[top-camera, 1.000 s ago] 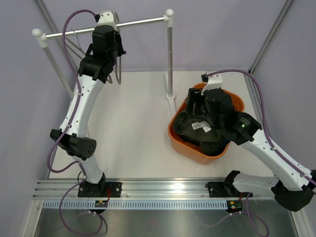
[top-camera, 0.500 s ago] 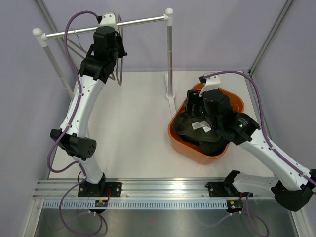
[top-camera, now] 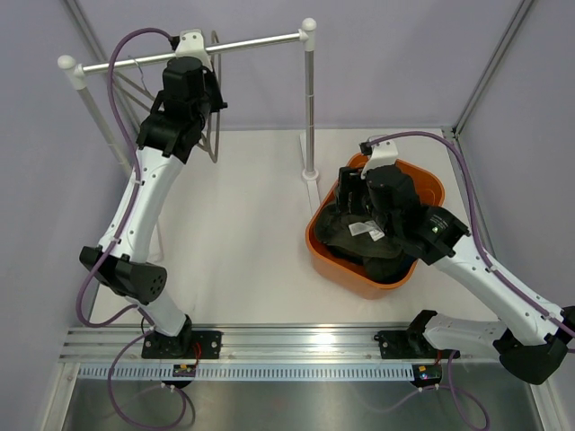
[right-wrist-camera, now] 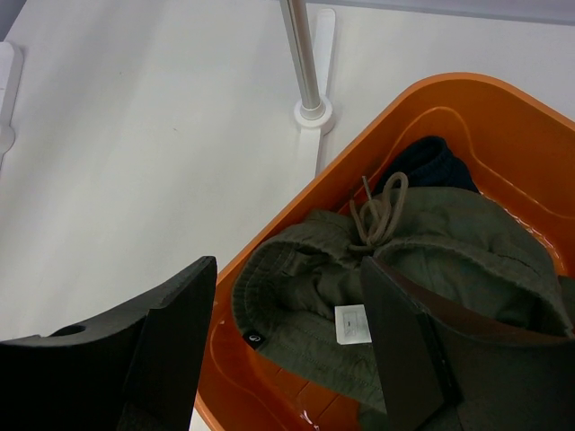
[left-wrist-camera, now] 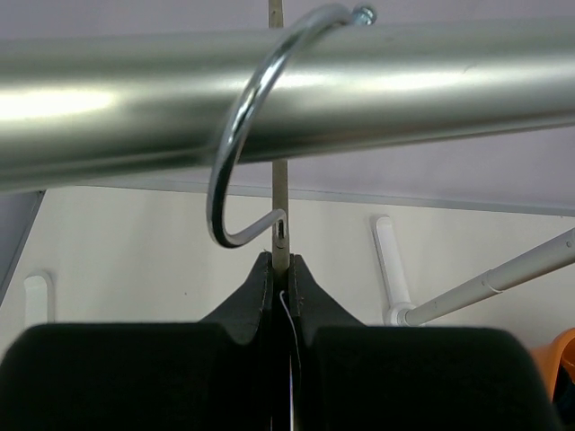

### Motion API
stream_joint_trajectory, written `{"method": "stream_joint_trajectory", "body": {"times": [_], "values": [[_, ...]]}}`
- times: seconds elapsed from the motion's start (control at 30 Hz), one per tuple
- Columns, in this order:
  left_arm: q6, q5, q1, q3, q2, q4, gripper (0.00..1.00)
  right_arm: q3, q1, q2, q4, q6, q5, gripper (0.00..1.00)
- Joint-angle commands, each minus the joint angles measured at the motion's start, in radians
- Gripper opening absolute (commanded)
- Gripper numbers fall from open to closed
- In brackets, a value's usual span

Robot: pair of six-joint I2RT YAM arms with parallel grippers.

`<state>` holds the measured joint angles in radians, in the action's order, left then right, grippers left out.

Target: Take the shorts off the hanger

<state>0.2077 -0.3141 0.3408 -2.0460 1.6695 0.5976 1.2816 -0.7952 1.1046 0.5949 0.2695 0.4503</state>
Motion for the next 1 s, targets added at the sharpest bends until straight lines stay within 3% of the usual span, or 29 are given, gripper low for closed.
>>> {"method": "stream_joint_trajectory", "body": {"times": [0.0, 0.73, 0.97], "values": [[-0.002, 0.003, -0.006, 0.046, -0.042, 0.019, 0.04, -0.005, 0.011, -0.015, -0.033, 0.008, -0.015, 0.73], [-0.004, 0.006, -0.006, 0.135, -0.108, -0.005, 0.12, -0.010, 0.011, -0.005, -0.035, 0.008, -0.015, 0.73], [-0.008, 0.007, -0.006, 0.155, -0.126, -0.019, 0.20, -0.002, 0.011, 0.000, -0.032, 0.007, -0.018, 0.73]]}}
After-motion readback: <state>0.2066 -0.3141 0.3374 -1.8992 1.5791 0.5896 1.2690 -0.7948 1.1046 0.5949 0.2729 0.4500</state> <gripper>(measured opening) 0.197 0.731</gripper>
